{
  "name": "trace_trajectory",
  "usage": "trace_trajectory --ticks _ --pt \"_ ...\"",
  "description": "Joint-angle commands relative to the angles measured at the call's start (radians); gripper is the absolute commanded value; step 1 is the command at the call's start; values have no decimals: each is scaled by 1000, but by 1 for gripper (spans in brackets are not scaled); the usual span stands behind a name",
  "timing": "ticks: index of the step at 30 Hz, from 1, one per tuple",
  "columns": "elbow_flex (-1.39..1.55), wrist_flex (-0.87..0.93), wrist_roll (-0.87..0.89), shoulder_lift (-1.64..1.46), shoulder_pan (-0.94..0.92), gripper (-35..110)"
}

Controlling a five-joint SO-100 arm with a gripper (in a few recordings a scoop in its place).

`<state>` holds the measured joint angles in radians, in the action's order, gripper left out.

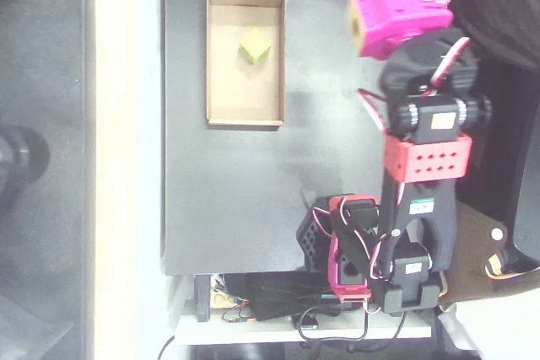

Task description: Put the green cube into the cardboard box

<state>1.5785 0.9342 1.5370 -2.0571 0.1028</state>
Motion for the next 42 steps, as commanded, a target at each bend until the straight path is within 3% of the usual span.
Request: trace_trajectory --ticks 1,10,16,22,42 --pt "-5 6 3 -41 -84 32" --pt "23 9 14 -52 -179 31" --pt "170 9 14 -184 -178 22" --pt "396 9 8 -393 -167 15" --pt "1266 5 3 -1060 -167 13"
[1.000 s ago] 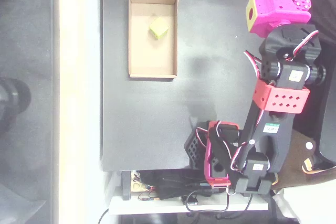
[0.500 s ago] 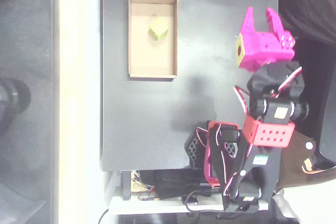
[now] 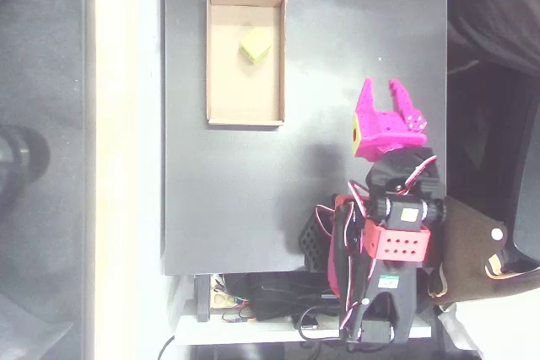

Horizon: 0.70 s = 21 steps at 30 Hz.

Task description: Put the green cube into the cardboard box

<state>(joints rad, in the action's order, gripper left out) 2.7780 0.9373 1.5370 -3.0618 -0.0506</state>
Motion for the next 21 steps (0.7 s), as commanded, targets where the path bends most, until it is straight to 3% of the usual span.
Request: trace_trajectory --ticks 1,16,21 --pt "98 3 3 -67 -12 12" --pt "368 8 3 -153 -11 11" --pt "370 15 5 -143 -11 4"
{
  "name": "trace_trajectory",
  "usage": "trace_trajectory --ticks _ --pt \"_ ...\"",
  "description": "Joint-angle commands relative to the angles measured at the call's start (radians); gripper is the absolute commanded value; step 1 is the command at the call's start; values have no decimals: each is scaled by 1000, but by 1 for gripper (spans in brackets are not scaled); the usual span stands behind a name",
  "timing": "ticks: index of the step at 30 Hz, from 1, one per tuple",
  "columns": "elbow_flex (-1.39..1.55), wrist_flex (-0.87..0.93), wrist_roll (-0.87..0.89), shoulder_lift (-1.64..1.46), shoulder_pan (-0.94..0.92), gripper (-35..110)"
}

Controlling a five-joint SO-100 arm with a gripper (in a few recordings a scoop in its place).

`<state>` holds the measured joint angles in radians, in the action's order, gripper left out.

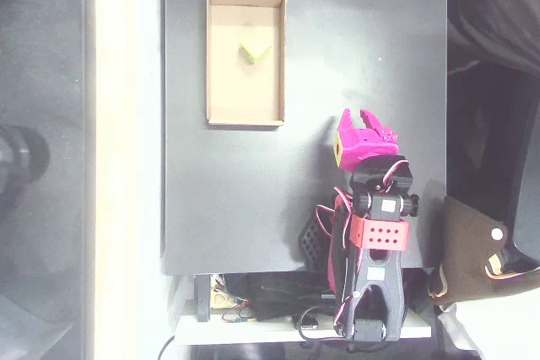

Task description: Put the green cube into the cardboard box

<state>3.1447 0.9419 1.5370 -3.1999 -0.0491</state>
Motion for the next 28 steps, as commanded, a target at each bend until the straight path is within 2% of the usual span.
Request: trace_trajectory --ticks 1,16,28 --pt "3 18 5 -5 -12 2" --pt "5 302 15 -14 -12 1" --pt "5 331 15 -14 -12 1"
